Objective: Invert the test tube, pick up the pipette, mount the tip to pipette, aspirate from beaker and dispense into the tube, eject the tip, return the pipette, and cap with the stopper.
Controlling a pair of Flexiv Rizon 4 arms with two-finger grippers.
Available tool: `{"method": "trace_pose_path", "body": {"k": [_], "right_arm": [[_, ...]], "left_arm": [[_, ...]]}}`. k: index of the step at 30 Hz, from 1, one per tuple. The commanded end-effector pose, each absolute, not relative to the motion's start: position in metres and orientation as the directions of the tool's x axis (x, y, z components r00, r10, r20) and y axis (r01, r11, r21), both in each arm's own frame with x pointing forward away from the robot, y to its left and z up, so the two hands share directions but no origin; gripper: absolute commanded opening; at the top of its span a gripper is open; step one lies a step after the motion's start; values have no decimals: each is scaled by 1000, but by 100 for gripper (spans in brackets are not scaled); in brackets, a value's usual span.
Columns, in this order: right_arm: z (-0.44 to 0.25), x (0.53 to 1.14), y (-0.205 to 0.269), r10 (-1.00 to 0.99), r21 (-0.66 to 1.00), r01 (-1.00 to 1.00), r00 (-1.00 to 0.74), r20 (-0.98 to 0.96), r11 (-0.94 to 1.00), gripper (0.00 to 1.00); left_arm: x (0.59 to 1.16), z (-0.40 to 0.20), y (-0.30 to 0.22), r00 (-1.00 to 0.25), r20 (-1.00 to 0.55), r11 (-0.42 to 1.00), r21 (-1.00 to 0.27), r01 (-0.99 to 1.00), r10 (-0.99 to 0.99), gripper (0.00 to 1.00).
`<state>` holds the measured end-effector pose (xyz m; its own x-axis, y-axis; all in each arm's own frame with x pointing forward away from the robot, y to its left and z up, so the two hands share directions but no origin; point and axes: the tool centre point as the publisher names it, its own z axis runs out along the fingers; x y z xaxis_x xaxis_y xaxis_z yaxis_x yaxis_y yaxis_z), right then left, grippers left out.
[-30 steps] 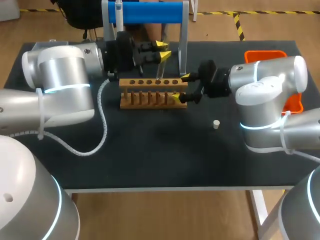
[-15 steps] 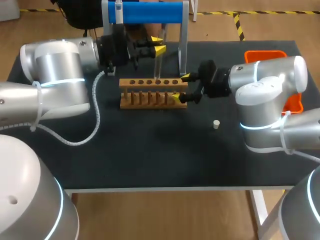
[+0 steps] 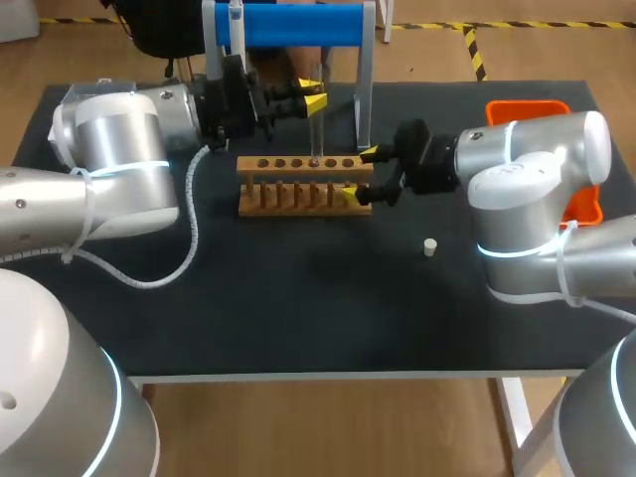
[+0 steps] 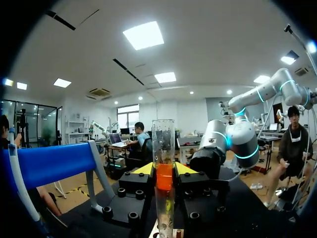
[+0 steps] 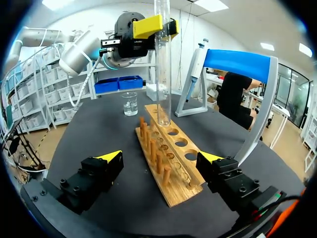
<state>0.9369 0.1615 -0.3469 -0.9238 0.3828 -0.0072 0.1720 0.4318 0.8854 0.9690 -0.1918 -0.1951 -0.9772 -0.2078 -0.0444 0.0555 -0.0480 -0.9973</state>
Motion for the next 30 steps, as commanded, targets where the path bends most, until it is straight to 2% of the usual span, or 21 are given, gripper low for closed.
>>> {"method": "trace_pose_path", "body": {"k": [1,30], "right_arm": [[-348,936,162,385,886,171,-923,-9,431,100],[-348,936,162,385,886,171,-923,-9,431,100]], "left_arm": [[976,-200,-194,-981,-40,-51,-997,51,-192,0],[989,-221,-191,-980,-33,-51,-998,44,-196,0]]}}
